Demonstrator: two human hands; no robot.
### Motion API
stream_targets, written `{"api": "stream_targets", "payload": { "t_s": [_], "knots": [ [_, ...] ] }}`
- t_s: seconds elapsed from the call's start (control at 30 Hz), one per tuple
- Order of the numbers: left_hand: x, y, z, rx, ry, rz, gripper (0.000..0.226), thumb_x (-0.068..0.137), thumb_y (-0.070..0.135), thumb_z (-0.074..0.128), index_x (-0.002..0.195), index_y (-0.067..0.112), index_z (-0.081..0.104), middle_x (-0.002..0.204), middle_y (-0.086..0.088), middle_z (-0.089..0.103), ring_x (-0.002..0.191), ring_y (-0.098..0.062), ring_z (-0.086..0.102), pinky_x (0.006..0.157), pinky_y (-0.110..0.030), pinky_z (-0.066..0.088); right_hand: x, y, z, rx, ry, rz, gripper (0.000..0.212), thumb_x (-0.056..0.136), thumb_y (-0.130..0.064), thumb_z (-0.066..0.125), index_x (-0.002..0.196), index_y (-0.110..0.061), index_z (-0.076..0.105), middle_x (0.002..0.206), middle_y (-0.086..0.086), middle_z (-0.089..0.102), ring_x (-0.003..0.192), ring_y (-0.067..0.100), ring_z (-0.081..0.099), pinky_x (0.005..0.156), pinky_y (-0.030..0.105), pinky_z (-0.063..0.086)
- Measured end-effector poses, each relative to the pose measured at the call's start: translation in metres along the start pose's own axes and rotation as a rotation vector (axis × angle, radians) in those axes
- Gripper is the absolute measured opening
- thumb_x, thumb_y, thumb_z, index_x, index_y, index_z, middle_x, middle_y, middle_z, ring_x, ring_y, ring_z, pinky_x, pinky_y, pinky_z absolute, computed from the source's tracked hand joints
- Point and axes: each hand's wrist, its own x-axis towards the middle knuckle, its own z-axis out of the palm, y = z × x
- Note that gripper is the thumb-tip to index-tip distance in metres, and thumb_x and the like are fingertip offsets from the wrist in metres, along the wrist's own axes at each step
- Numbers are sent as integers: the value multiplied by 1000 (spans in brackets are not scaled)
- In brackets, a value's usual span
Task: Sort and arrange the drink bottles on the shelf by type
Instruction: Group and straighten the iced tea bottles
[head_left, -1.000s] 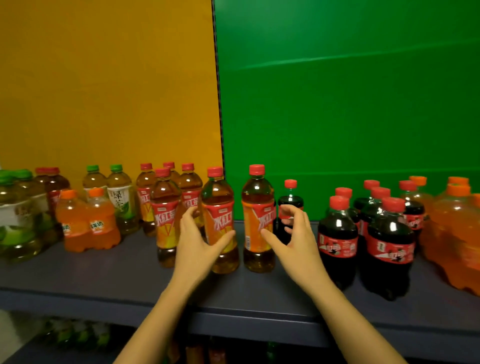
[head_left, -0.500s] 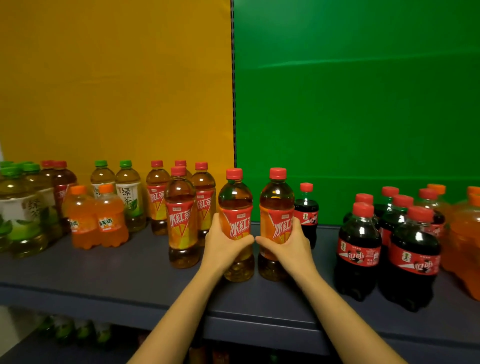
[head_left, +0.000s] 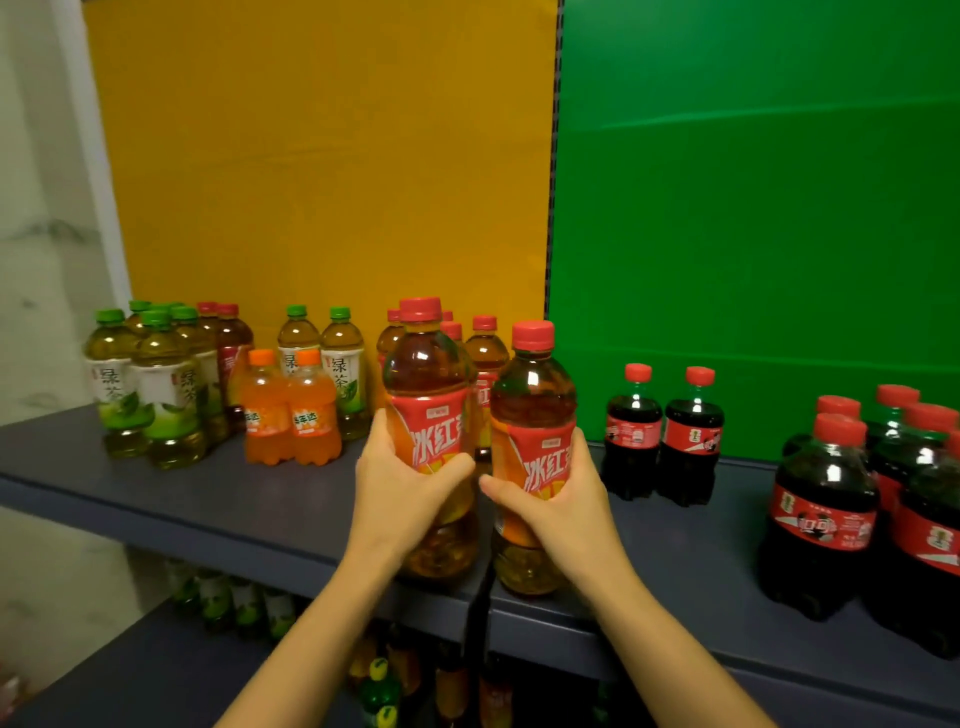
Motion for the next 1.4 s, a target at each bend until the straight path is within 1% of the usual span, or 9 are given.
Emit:
{"api": "stream_targets", "payload": {
  "t_s": [0.07,0.13,0.27,0.53,0.63,0.73,0.87,1.0,1.4],
  "knots": [
    [6,-6,-23,18,16,-1,67,56,25,80,115,18,50,102,3,63,94,-9,63,76,-23,52,2,-7,22,24,-23,-9,59,65,-18,82,102,-40,43,107,-8,61,95,4,60,58,6,46],
    [15,-17,-46,33,27,5,60,64,11,80,115,17,49,102,3,62,95,-9,61,73,-20,49,4,-10,46,2,-20,-25,65,64,-22,83,113,-37,42,111,-8,60,100,5,59,69,9,47],
    [38,-40,-88,54,8,13,56,67,5,77,109,24,45,95,9,59,89,-5,58,67,-15,43,13,-8,96,-30,31,-14,72,63,-28,83,122,-32,42,114,-8,60,105,7,58,86,22,48],
    [85,-92,-139,29,-199,-20,60,69,7,77,112,29,43,100,14,57,93,-2,57,69,-13,43,40,7,178,-45,198,-20,73,64,-21,83,125,-22,43,110,-11,58,101,1,56,78,10,43],
    [96,-106,-140,-15,-245,-43,65,67,14,80,121,23,44,106,9,59,100,-5,58,74,-15,46,47,18,188,-79,261,3,72,65,-20,82,124,-21,41,110,-9,57,102,6,56,84,17,45],
    [105,-115,-137,-58,-306,-31,67,68,19,80,122,28,41,113,10,58,104,-3,57,79,-16,48,56,27,194,-138,281,25,77,67,-23,80,129,-20,34,118,-3,56,107,12,56,84,20,46],
    [116,-124,-130,-68,-370,-17,68,72,23,77,121,33,31,114,16,51,106,2,53,78,-13,48,70,34,198,-226,308,10,79,71,-28,77,132,-17,28,125,1,53,113,14,54,89,25,47],
    [130,-134,-124,-74,-432,-7,74,76,22,74,128,30,21,124,8,49,113,-2,52,82,-14,49,80,43,202,-263,347,11,79,72,-33,75,134,-15,29,127,2,52,115,15,53,96,33,48],
    [149,-146,-113,-75,-389,-19,73,74,21,75,131,24,29,114,14,52,101,8,53,72,-6,48,100,56,206,-259,384,117,83,70,-32,77,136,-13,30,129,5,52,119,20,51,99,37,45]
  ]
}}
